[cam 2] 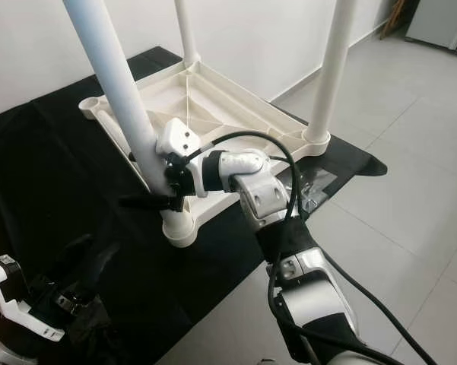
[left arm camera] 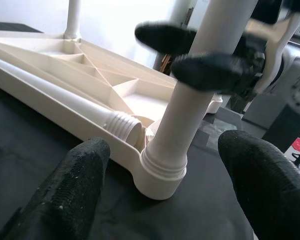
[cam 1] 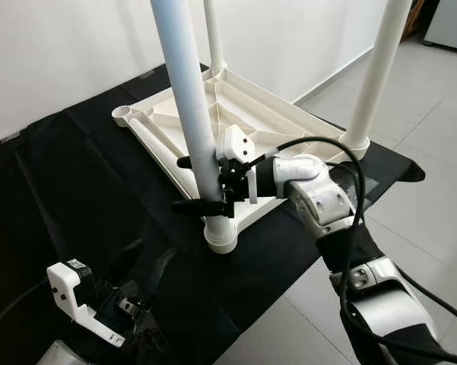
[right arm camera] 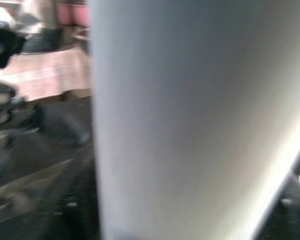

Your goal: Building children table

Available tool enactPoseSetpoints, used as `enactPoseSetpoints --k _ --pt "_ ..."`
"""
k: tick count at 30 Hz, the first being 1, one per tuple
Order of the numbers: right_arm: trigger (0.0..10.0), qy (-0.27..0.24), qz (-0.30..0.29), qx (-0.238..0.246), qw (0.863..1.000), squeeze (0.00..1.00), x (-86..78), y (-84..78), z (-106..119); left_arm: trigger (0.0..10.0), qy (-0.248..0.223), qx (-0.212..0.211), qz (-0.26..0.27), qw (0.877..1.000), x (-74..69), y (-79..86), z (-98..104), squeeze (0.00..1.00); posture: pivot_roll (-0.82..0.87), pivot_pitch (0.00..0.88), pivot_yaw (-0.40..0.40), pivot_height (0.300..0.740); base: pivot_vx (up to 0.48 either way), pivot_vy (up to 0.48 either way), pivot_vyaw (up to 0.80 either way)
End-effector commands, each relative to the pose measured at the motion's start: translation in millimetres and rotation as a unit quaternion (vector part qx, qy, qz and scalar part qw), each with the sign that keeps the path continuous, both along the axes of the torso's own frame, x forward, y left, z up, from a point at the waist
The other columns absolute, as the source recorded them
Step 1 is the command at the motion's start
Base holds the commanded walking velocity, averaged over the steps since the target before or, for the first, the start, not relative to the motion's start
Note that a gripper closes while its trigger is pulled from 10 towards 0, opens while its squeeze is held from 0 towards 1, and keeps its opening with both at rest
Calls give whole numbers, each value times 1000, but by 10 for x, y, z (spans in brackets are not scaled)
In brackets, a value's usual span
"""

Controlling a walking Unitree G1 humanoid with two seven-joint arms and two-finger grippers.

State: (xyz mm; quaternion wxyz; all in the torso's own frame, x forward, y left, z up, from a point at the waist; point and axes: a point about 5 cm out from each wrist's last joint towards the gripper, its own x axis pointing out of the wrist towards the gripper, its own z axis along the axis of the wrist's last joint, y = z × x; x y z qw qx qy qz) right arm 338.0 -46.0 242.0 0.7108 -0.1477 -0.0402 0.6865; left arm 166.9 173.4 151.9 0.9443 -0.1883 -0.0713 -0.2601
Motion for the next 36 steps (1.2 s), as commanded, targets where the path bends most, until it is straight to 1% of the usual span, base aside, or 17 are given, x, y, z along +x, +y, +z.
enactPoseSetpoints --k 1,6,10,15,18,19,20,21,22,23,24,25,32,33,34,35,36 --pt "0 7 36 -6 999 0 -13 42 -5 10000 1 6 8 1000 -31 21 8 0 5 183 104 740 0 0 0" --pt "0 19 51 -14 998 0 11 -24 -36 10000 2 8 10 1000 -40 25 4 0 20 178 109 740 0 0 0" --pt "0 17 25 -19 999 0 60 -120 -105 10000 2 8 14 1000 -48 26 3 0 15 177 106 740 0 0 0" --pt "0 28 -147 -10 989 0 36 -346 -404 10000 1 7 16 1000 -56 35 7 0 5 181 86 740 0 0 0" --pt "0 28 -147 -10 989 0 36 -346 -404 10000 1 7 16 1000 -56 35 7 0 5 181 86 740 0 0 0" --pt "0 33 -199 -16 979 0 -24 -353 -522 10000 1 7 16 1000 -56 44 7 0 3 181 87 740 0 0 0" --pt "0 34 -361 -15 932 0 -38 -394 -674 10000 1 8 16 1000 -55 59 5 0 -6 182 92 740 0 0 0" --pt "0 34 -361 -15 932 0 -38 -394 -674 10000 1 8 16 1000 -55 59 5 0 -6 182 92 740 0 0 0" --pt "0 38 -440 -18 897 0 -200 -380 -805 10000 2 9 15 1000 -49 69 4 0 -8 182 101 740 0 0 0" --pt "0 38 -440 -18 897 0 -200 -380 -805 10000 2 9 15 1000 -49 69 4 0 -8 182 101 740 0 0 0" --pt "0 39 -489 -7 871 0 -288 -340 -811 10000 3 10 13 1000 -41 78 -5 0 -13 172 110 740 0 0 0" --pt "0 38 -503 6 863 0 -299 -286 -767 10000 4 11 11 1000 -31 80 -11 0 -13 167 113 740 0 0 0" --pt "0 35 -489 24 871 0 -234 -178 -671 10000 4 13 10 1000 -17 72 -16 0 -6 169 105 740 0 0 0" --pt "7451 32 -483 28 875 0 -220 -142 -630 10000 2 13 12 1000 -18 68 -14 0 -6 171 104 740 0 0 0" --pt "7451 32 -483 28 875 0 -220 -142 -630 10000 2 13 12 1000 -18 68 -14 0 -6 171 104 740 0 0 0" --pt "10000 40 -460 39 886 0 -212 -96 -584 10000 1 12 15 1000 -19 64 -9 0 -5 175 100 740 0 0 0" --pt "10000 51 -402 58 912 1000 -195 -34 -495 10000 0 12 17 1000 -19 61 -6 0 -3 177 101 740 0 0 0"
